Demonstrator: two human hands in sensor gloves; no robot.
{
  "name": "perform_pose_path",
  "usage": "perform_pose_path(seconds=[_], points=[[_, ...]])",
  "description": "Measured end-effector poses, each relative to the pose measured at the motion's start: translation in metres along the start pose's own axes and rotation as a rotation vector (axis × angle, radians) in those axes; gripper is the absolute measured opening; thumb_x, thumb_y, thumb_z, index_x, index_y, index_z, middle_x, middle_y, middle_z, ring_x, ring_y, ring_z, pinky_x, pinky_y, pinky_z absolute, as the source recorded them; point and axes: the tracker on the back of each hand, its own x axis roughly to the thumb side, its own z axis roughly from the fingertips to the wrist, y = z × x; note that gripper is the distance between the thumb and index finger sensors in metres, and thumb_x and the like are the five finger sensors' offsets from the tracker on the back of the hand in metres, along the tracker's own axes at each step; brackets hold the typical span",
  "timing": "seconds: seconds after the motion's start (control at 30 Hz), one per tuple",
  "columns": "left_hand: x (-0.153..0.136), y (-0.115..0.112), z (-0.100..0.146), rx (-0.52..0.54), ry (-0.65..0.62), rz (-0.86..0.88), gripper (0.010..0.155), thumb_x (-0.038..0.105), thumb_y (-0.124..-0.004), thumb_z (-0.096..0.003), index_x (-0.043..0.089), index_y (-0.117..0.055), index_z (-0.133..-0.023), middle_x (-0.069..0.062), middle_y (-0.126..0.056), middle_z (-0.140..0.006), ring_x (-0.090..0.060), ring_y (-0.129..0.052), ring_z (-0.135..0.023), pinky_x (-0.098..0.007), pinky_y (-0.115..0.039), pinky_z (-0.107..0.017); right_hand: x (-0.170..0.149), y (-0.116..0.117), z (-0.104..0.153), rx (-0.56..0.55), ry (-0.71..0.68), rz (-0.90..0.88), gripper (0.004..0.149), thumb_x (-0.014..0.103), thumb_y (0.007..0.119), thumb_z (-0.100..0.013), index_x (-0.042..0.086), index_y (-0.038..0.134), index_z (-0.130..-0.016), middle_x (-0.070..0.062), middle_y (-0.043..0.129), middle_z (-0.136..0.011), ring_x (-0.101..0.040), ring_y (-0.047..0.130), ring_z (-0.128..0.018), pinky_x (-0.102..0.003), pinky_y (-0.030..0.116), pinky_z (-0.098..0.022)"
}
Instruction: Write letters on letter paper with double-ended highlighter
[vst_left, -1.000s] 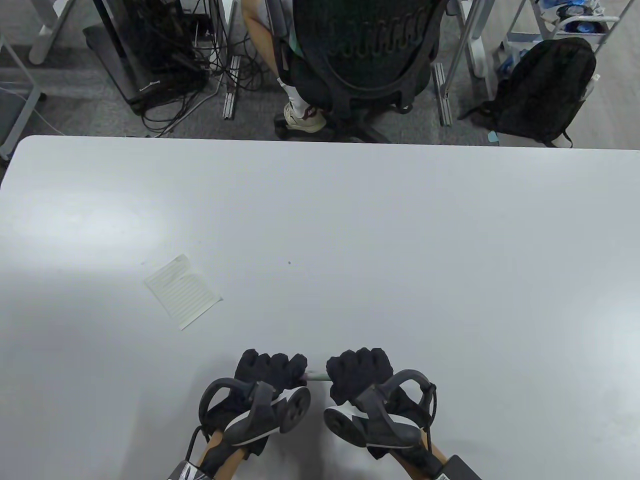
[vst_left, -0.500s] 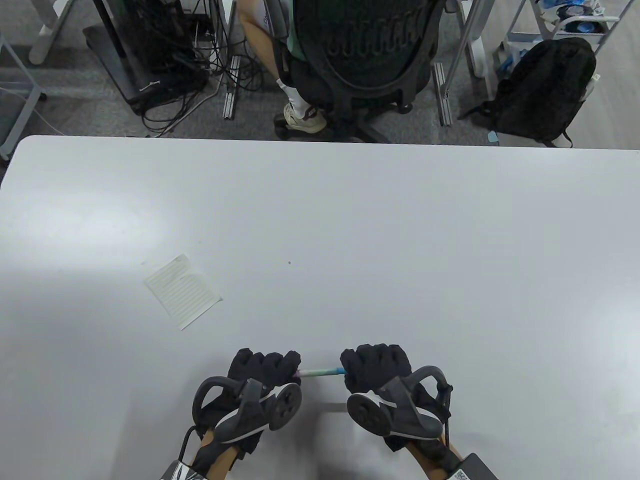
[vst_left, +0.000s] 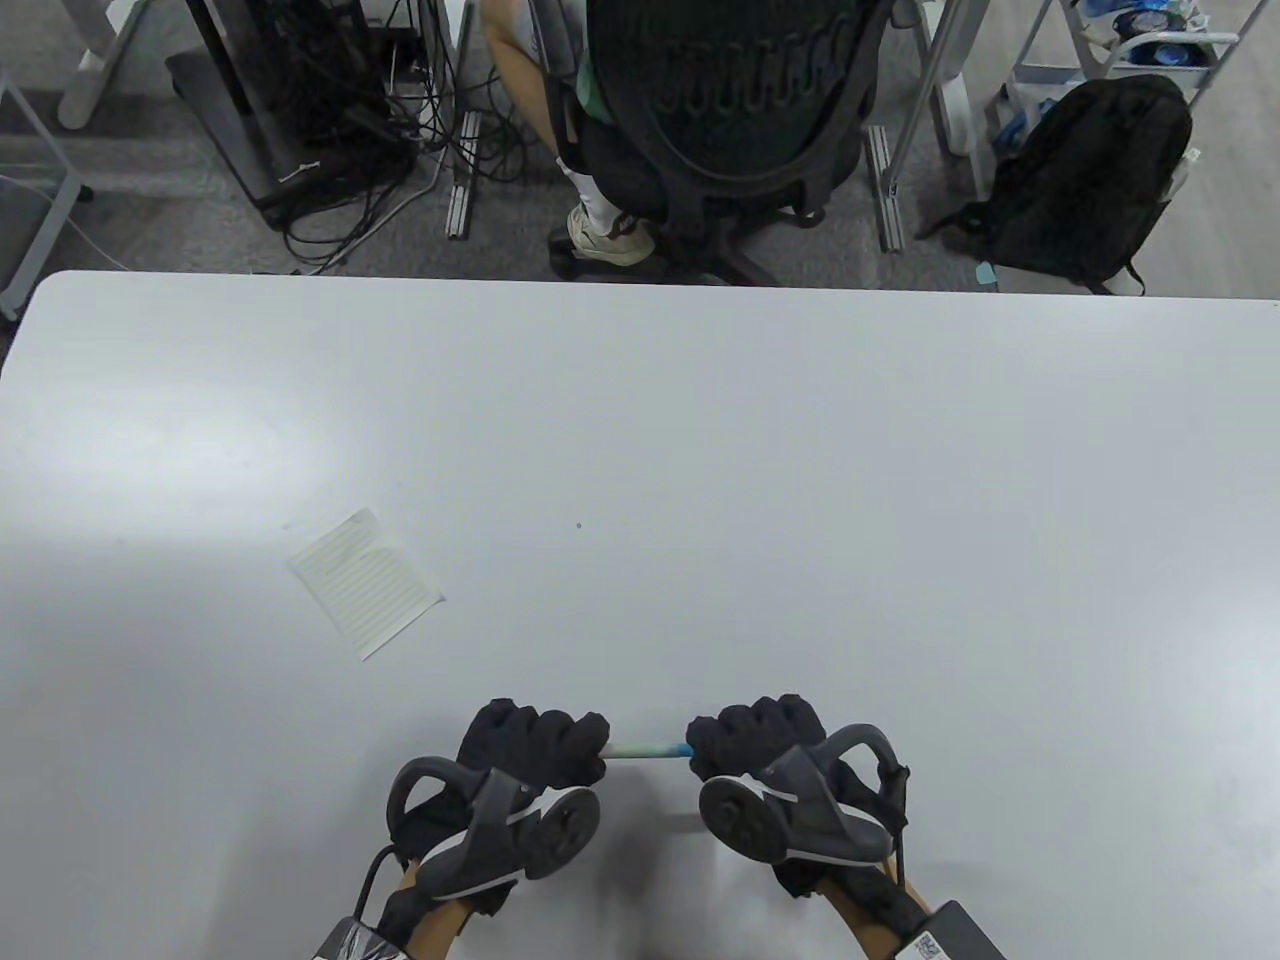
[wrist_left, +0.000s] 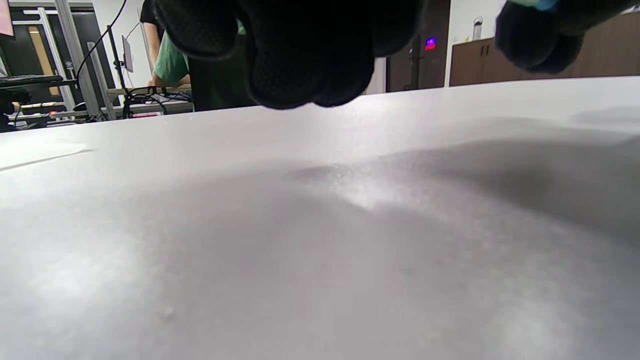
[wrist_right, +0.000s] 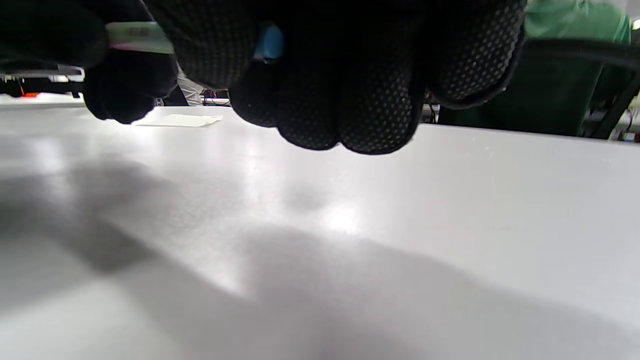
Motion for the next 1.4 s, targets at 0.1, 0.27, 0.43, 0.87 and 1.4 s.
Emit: perform_pose_path(seconds=[0.1,0.27,0.43,0.87,1.4], points=[[-0.002,0.003,0.0,0.015,0.001,0.022,0.051,0.045,-0.049,-0.055,0.035,-0.062,-0.104,0.006,-0.084,-0.093,-0.015,-0.091,-0.079,-0.052,-0.067,-0.08,-0.002,-0.003,-0.001,0.007,0.002,-0.023,0.044,0.034,0.067,-0.054,0.014,0.085,-0.089,-0.014,0.093,-0.08,-0.038,0.093,-0.069,-0.063,0.073,-0.059],[-0.004,0.004,0.0,0.024,0.005,0.019,0.051,0.045,-0.05,-0.0545,0.036,-0.063,-0.103,0.008,-0.083,-0.094,-0.015,-0.091,-0.079,-0.052,-0.067,-0.081,-0.003,-0.003,-0.003,0.045,0.006,-0.076,0.044,0.034,0.067,-0.055,0.013,0.085,-0.089,-0.015,0.093,-0.08,-0.039,0.093,-0.069,-0.063,0.072,-0.059],[-0.007,0.005,-0.001,0.044,0.001,0.02,0.051,0.045,-0.05,-0.0541,0.036,-0.063,-0.103,0.008,-0.083,-0.094,-0.015,-0.09,-0.08,-0.052,-0.067,-0.081,-0.005,-0.007,-0.004,0.034,0.011,-0.119,0.044,0.034,0.067,-0.054,0.012,0.085,-0.088,-0.015,0.094,-0.078,-0.038,0.093,-0.067,-0.063,0.072,-0.06],[-0.043,0.01,0.006,0.063,0.122,0.012,0.05,0.044,-0.05,-0.054,0.038,-0.061,-0.103,0.01,-0.081,-0.097,-0.014,-0.09,-0.083,-0.051,-0.068,-0.081,-0.038,-0.009,0.006,0.008,0.108,-0.011,0.044,0.035,0.066,-0.055,0.013,0.083,-0.09,-0.014,0.093,-0.08,-0.035,0.094,-0.068,-0.061,0.074,-0.06],[-0.033,0.003,0.001,-0.004,0.093,0.025,0.051,0.041,-0.05,-0.0579,0.036,-0.053,-0.109,0.008,-0.075,-0.104,-0.016,-0.087,-0.089,-0.053,-0.064,-0.082,-0.04,0.0,-0.002,0.039,0.147,0.072,0.05,0.033,0.067,-0.056,0.009,0.077,-0.098,-0.021,0.087,-0.09,-0.044,0.088,-0.077,-0.066,0.069,-0.061]])
